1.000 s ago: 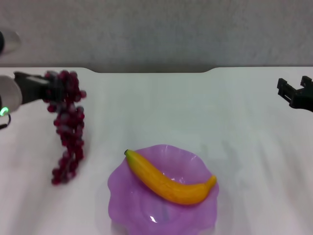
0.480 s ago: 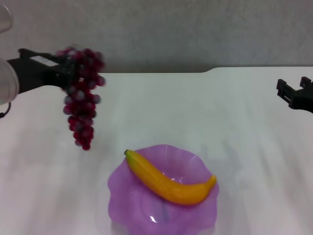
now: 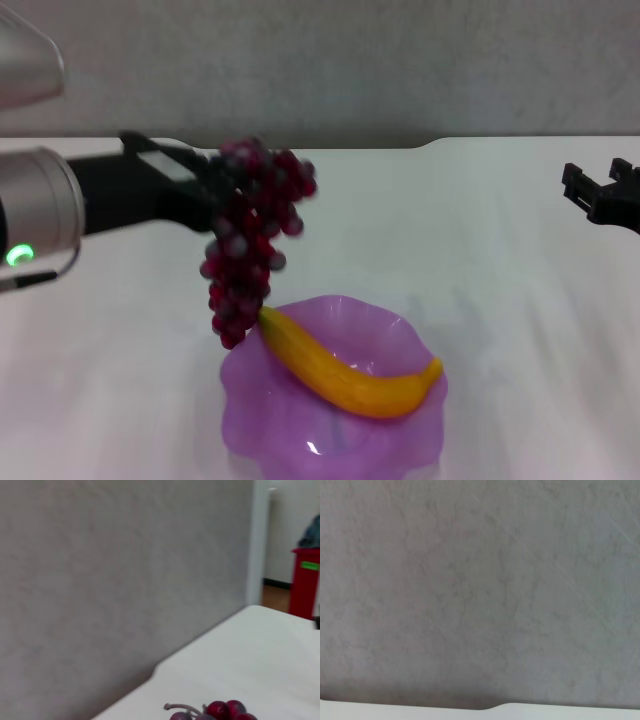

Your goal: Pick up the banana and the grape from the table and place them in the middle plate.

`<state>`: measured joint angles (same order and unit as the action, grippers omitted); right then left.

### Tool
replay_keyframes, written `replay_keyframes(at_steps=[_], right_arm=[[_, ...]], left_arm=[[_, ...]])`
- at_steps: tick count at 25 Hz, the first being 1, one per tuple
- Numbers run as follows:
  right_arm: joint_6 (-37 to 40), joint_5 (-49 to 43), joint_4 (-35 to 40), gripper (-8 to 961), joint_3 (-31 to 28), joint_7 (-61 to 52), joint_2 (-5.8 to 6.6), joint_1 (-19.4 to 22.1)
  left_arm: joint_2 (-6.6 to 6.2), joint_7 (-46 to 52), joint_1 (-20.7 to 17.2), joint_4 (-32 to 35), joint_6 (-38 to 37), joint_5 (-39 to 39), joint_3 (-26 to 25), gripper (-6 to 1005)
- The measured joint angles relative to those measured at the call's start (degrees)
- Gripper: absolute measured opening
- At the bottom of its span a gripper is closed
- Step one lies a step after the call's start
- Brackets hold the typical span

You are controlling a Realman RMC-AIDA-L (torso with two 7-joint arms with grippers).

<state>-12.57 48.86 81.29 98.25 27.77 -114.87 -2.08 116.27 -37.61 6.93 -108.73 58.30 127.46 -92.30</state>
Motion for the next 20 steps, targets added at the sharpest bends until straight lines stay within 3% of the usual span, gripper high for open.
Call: replay_keyframes(at_steps=[12, 20], right_arm=[[-0.32, -0.03, 0.01, 594, 0.07, 0.09, 0.0, -0.42], [-0.79, -0.1, 0.01, 594, 0.08, 0.15, 0.0, -0.6]], left_arm=[[-0.06, -2.76, 1.89, 3.24, 4.25, -1.44, 7.19, 90], [-0.09, -3.76, 0.3, -2.92, 6.26, -2.72, 6.64, 89]])
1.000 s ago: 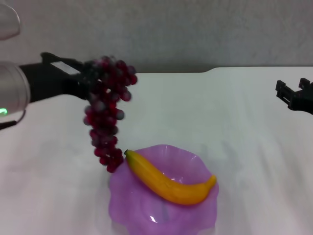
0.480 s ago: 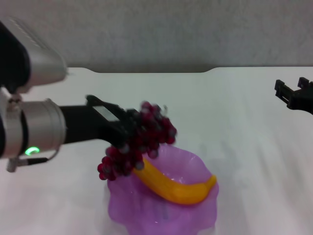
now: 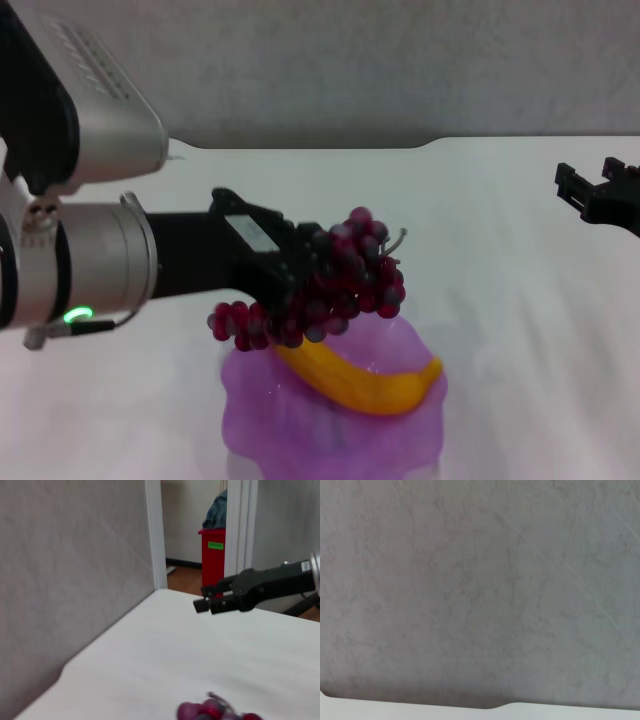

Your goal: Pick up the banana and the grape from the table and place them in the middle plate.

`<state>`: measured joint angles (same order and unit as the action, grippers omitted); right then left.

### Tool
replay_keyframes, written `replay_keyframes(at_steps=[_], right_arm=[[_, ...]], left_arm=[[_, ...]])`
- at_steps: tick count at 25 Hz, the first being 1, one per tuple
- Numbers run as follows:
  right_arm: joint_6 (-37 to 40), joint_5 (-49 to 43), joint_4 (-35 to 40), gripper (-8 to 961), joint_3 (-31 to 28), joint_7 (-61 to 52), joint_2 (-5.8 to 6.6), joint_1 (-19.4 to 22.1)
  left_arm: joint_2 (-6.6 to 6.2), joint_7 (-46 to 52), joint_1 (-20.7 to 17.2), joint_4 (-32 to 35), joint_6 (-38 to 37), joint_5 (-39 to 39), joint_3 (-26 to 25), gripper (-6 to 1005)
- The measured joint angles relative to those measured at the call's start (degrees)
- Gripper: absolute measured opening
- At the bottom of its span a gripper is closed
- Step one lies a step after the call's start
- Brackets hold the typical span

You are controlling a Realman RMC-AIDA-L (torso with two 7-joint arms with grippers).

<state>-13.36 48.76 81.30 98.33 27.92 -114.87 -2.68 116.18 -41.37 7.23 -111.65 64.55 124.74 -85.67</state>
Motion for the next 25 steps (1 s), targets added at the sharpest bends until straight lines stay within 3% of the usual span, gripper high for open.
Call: replay_keyframes(at_steps=[9, 25], right_arm=[[0.0, 0.06, -0.11, 595, 0.03, -0.01, 0.06, 0.03], [-0.01, 0.11, -0.19, 595, -0.04, -0.11, 0.0, 0.15]], left_arm=[[0.06, -0.2, 0.06, -5.53, 0.4, 1.4, -6.5, 90], [0.09, -0.37, -1.74, -5.75, 4.62, -2.65, -5.08, 87]])
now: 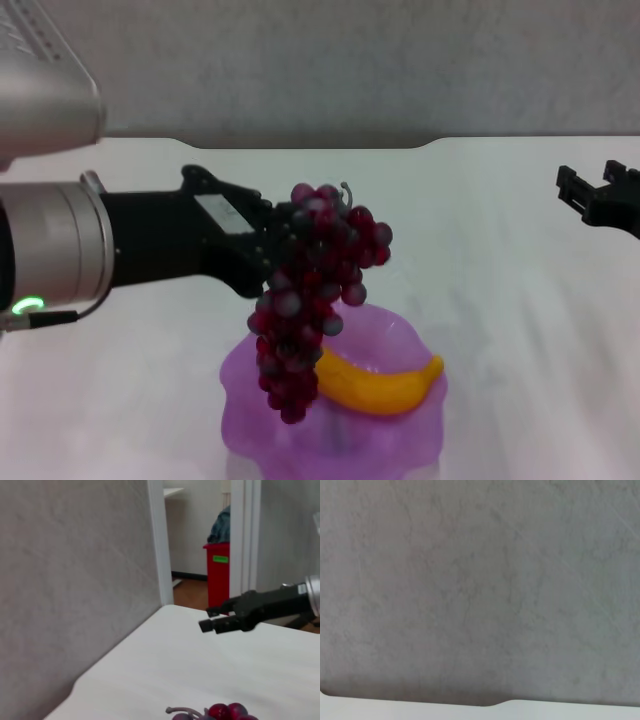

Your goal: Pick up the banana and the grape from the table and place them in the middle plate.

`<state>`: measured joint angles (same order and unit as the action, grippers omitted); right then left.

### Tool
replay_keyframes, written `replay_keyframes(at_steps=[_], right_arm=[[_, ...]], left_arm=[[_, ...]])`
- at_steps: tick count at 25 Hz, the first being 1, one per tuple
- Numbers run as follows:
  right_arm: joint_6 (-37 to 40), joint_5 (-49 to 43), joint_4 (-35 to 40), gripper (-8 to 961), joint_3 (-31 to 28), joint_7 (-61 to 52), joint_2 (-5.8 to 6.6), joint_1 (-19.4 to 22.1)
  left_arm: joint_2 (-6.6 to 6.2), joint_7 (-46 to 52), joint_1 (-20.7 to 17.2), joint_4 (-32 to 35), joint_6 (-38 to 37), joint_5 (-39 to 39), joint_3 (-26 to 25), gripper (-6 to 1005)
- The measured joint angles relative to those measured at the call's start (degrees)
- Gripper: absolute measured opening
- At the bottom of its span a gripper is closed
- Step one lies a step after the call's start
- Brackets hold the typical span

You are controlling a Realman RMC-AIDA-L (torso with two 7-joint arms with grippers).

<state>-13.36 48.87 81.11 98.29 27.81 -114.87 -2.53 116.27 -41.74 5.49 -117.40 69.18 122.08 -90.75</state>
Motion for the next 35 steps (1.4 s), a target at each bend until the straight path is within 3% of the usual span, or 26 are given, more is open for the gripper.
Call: replay_keyframes(at_steps=[14, 26, 35], right_arm=[[0.0, -0.01, 0.01, 595, 0.14, -0.04, 0.0, -0.81], [0.0, -0.01, 0.01, 595, 0.31, -0.04, 0.0, -1.2], [-0.06, -0.01, -0.34, 596, 0.34, -0.04, 0.0, -1.29]], left_arm=[[0.06, -6.51, 6.72, 15.72, -2.51, 0.12, 9.46, 88], [0.12, -8.62, 16.12, 38.16, -12.81, -0.1, 12.65, 86], [0.09, -9.11, 16.44, 39.84, -14.91, -0.05, 13.06, 97]])
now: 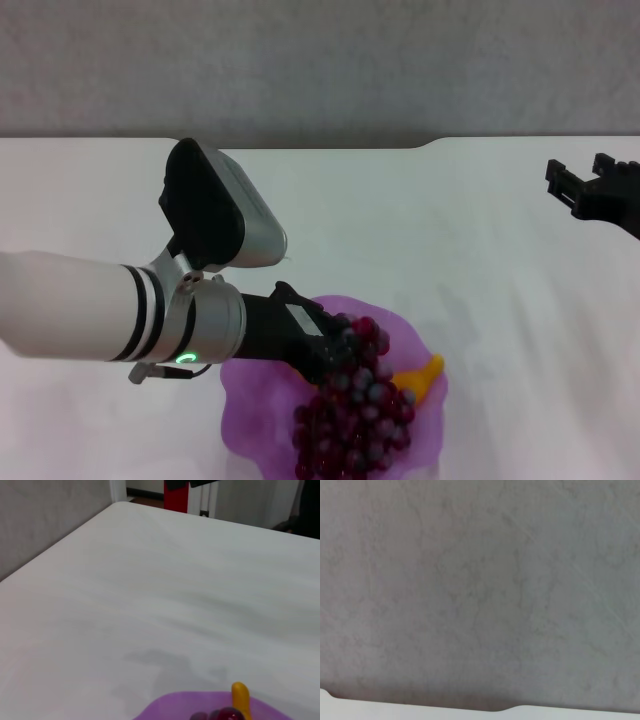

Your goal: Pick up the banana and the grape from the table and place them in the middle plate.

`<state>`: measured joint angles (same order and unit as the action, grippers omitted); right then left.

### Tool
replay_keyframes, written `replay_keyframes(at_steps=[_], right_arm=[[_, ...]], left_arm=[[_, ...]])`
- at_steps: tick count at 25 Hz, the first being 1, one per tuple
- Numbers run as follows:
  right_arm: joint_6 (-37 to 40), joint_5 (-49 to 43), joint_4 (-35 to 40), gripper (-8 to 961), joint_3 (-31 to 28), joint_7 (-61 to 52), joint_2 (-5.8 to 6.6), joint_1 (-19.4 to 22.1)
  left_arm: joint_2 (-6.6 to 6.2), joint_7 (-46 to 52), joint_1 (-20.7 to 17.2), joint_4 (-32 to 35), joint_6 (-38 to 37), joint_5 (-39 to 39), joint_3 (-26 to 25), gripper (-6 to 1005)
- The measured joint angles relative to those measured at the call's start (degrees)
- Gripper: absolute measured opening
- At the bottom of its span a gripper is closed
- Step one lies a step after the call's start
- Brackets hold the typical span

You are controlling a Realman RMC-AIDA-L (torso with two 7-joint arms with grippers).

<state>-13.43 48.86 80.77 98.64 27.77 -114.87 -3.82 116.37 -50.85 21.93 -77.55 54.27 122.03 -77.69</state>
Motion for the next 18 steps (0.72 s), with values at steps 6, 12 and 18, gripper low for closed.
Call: replay_keyframes(at_steps=[6, 12, 18], right_arm=[[-0.03, 0.0, 0.0, 596, 0.05, 0.0, 0.0, -0.05], [-0.03, 0.0, 0.09, 596, 0.11, 0.0, 0.0, 0.13], [0.11, 0.0, 0.2, 596, 0.15, 0.0, 0.0, -0.18]], left_arm=[[-0.1, -0.45, -0.22, -0.25, 0.48, 0.6, 0.27, 236], [-0.13, -0.54, -2.87, -4.35, -0.25, 1.38, -1.65, 453], [-0.01, -0.75, -10.19, -13.5, -5.71, 3.98, -7.62, 614]])
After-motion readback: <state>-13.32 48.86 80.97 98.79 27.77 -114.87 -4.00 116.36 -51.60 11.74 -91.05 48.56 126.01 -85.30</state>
